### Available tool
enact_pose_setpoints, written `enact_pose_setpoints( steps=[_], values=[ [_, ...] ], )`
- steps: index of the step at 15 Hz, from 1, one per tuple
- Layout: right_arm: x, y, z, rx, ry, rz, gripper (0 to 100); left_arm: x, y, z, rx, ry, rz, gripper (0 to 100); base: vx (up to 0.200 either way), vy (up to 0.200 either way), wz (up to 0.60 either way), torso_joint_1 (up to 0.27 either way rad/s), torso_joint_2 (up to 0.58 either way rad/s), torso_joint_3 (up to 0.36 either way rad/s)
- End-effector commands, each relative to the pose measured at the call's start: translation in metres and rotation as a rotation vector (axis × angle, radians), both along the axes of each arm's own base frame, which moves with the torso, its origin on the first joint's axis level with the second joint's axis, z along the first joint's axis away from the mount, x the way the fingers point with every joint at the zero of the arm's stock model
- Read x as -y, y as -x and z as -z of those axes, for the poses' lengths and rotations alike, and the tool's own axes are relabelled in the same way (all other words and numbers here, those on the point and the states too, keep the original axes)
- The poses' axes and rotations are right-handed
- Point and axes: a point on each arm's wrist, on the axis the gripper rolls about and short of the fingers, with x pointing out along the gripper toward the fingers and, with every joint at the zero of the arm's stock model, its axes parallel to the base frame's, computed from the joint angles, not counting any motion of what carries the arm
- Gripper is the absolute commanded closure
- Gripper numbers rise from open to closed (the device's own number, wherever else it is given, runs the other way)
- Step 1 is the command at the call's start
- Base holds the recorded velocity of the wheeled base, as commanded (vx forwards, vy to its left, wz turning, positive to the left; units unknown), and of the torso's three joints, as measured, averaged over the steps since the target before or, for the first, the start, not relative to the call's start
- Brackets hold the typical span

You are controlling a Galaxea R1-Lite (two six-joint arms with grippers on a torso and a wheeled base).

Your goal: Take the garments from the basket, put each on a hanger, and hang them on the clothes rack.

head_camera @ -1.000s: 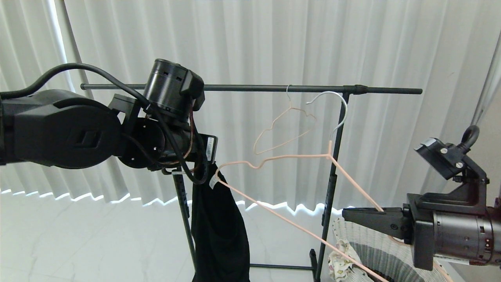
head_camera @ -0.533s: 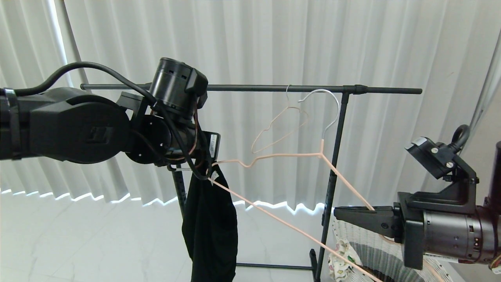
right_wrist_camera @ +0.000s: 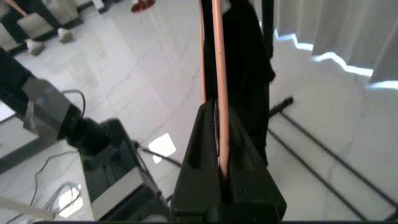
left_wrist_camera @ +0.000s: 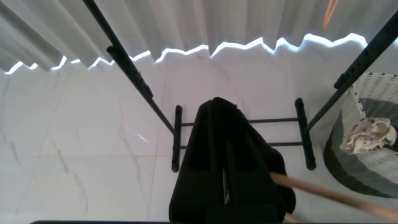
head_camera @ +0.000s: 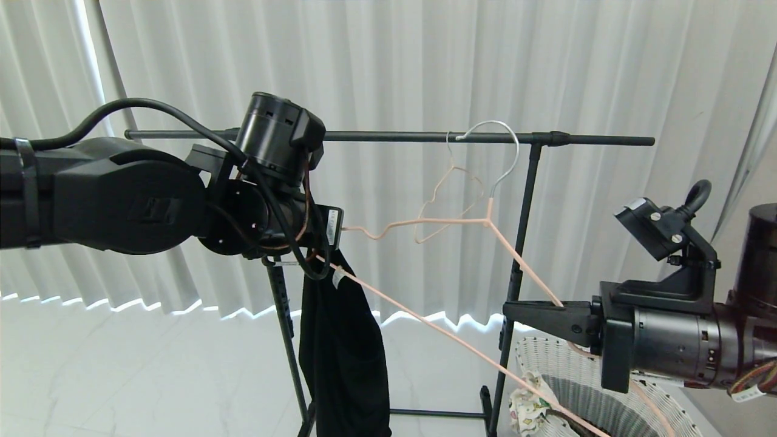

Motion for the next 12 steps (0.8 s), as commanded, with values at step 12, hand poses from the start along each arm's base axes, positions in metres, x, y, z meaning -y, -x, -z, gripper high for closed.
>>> enact_pose_setpoints(
  steps=[12],
  values=[
    [-0.029,-0.025,0.008,0.018,0.019,0.058,100,0.006,0.003,0.000,0.001,0.043,-0.014,100,0.000,0.000,0.00,0.000,0.00,0.000]
  ],
)
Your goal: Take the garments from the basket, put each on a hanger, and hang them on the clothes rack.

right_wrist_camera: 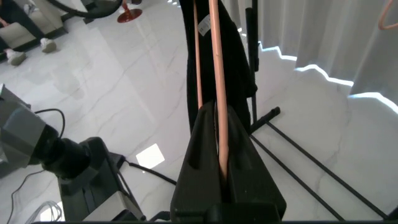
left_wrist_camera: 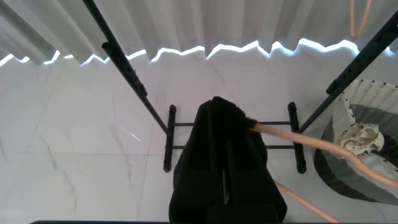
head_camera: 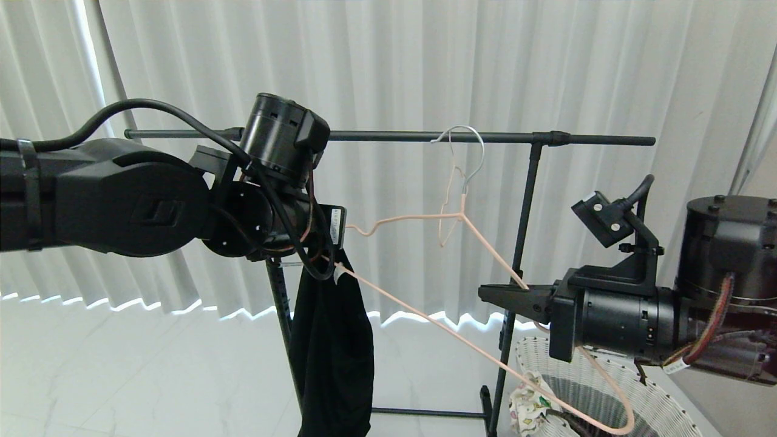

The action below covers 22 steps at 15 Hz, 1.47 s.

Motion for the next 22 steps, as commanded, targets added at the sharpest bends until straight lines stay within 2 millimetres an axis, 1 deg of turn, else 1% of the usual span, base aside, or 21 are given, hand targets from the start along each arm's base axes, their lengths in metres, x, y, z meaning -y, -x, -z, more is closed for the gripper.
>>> enact_pose_setpoints(
  steps=[1,5,9,11,12,13,14,15,16,17,19,22],
  values=[
    [-0.008,-0.006,0.004,-0.007,0.010,-0.005,100,0.001,0.001,-0.001,0.001,0.001,0.003,100,0.000,0.000,0.00,0.000,0.00,0.000],
    [-0.020,-0.007,0.002,-0.003,0.004,-0.031,100,0.009,0.007,-0.003,0.006,0.031,0.015,100,0.000,0.000,0.00,0.000,0.00,0.000],
    [-0.019,-0.005,0.001,-0.002,0.000,-0.043,100,0.010,0.009,-0.005,0.011,0.031,0.026,100,0.000,0.000,0.00,0.000,0.00,0.000],
    [-0.020,-0.005,0.002,-0.006,-0.002,-0.064,100,0.016,0.017,-0.009,0.018,0.040,0.063,100,0.000,0.000,0.00,0.000,0.00,0.000],
    [-0.020,-0.004,0.002,-0.011,-0.004,-0.082,100,0.020,0.023,-0.012,0.013,0.057,0.107,100,0.000,0.000,0.00,0.000,0.00,0.000],
    [-0.019,-0.004,0.002,-0.011,-0.006,-0.088,100,0.019,0.025,-0.013,0.013,0.057,0.124,100,0.000,0.000,0.00,0.000,0.00,0.000],
    [-0.016,-0.003,-0.001,-0.009,-0.012,-0.089,100,0.017,0.026,-0.013,0.015,0.015,0.163,100,0.000,0.000,0.00,0.000,0.00,0.000],
    [-0.012,-0.003,-0.002,-0.008,-0.016,-0.081,100,0.014,0.025,-0.014,0.020,0.001,0.162,100,0.000,0.000,0.00,0.000,0.00,0.000],
    [-0.011,-0.003,0.000,-0.015,-0.011,-0.082,100,0.013,0.026,-0.017,0.027,0.005,0.165,100,0.000,0.000,0.00,0.000,0.00,0.000],
    [-0.010,-0.004,0.001,-0.019,-0.012,-0.094,100,0.014,0.029,-0.020,0.033,0.015,0.182,100,0.000,0.000,0.00,0.000,0.00,0.000],
    [-0.012,-0.005,0.003,-0.026,-0.011,-0.109,100,0.024,0.046,-0.028,0.032,0.062,0.292,100,0.000,0.000,0.00,0.000,0.00,0.000],
    [-0.013,-0.006,0.004,-0.027,-0.008,-0.110,100,0.036,0.056,-0.037,0.048,0.100,0.375,100,0.000,0.000,0.00,0.000,0.00,0.000]
  ],
)
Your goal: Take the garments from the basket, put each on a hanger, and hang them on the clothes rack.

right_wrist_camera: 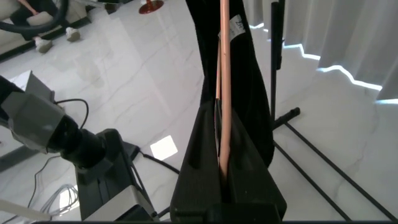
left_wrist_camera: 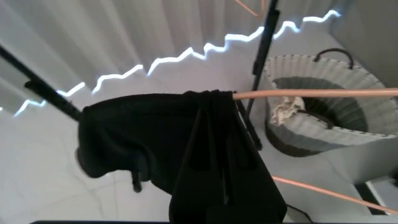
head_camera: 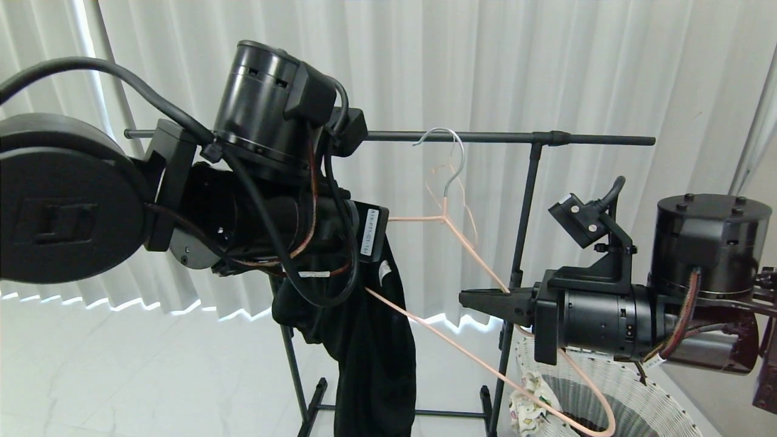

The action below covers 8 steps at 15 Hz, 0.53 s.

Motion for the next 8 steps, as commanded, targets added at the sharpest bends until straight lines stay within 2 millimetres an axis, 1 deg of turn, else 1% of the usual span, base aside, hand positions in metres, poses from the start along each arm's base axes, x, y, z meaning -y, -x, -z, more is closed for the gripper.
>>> enact_pose_setpoints(
  steps=[1,4,8],
  values=[
    [-0.002,-0.001,0.001,-0.003,0.003,-0.003,100,0.008,0.007,-0.010,0.025,0.027,0.038,100,0.000,0.000,0.00,0.000,0.00,0.000],
    [-0.007,-0.003,0.003,0.009,-0.006,-0.006,100,0.020,0.014,-0.022,0.043,0.075,0.114,100,0.000,0.000,0.00,0.000,0.00,0.000],
    [-0.009,-0.005,0.005,0.014,-0.009,-0.005,100,0.023,0.018,-0.024,0.045,0.084,0.135,100,0.000,0.000,0.00,0.000,0.00,0.000]
  ],
)
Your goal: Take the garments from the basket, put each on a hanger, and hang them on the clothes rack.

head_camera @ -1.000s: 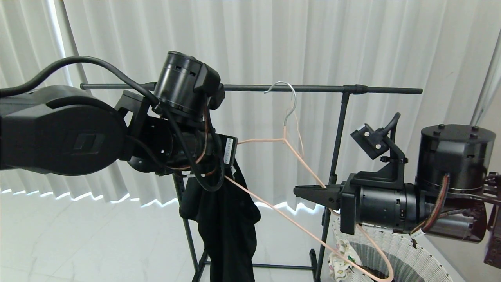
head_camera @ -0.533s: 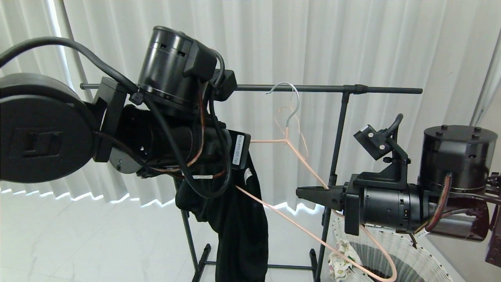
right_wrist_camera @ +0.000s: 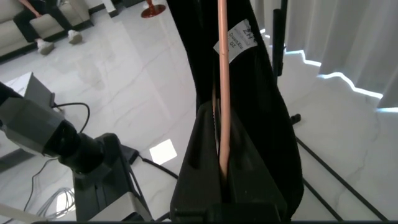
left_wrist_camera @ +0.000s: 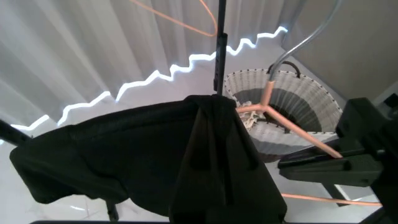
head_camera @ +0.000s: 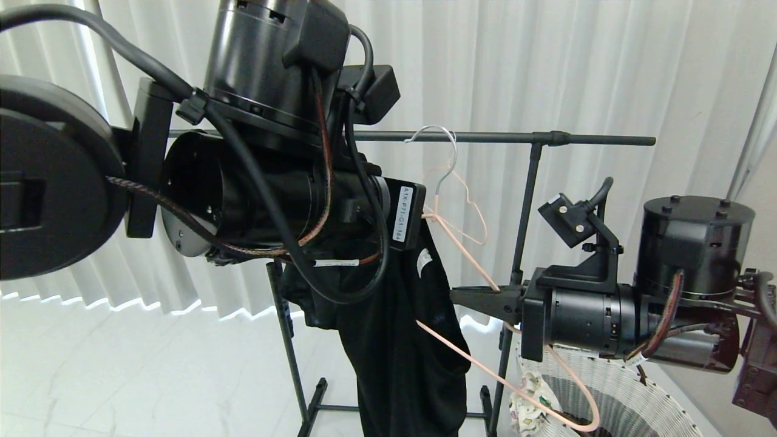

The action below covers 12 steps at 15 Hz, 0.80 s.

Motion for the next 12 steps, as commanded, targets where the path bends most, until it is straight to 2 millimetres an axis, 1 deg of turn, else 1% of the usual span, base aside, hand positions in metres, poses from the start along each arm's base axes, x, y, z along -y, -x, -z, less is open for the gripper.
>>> enact_pose_setpoints(
  steps=[1,5,6,8,12],
  values=[
    [-0.0011,-0.0009,0.0021,-0.005,0.005,0.000,100,0.0015,0.0011,0.0003,-0.001,0.000,0.007,100,0.000,0.000,0.00,0.000,0.00,0.000],
    [-0.0007,-0.0013,-0.0004,0.020,-0.012,0.007,100,0.0011,0.0014,0.0002,0.000,-0.001,0.004,100,0.000,0.000,0.00,0.000,0.00,0.000],
    [-0.0008,-0.0013,-0.0004,0.026,-0.011,0.025,100,0.0015,0.0009,-0.0001,0.005,0.001,0.000,0,0.000,0.000,0.00,0.000,0.00,0.000],
    [-0.0002,-0.0028,-0.0019,0.054,-0.011,0.073,100,0.0003,-0.0014,-0.0017,0.019,0.011,-0.014,0,0.000,0.000,0.00,0.000,0.00,0.000],
    [0.0011,-0.0045,-0.0052,0.116,-0.015,0.110,100,-0.0015,-0.0036,-0.0063,0.061,0.022,-0.053,0,0.000,0.000,0.00,0.000,0.00,0.000]
  ],
)
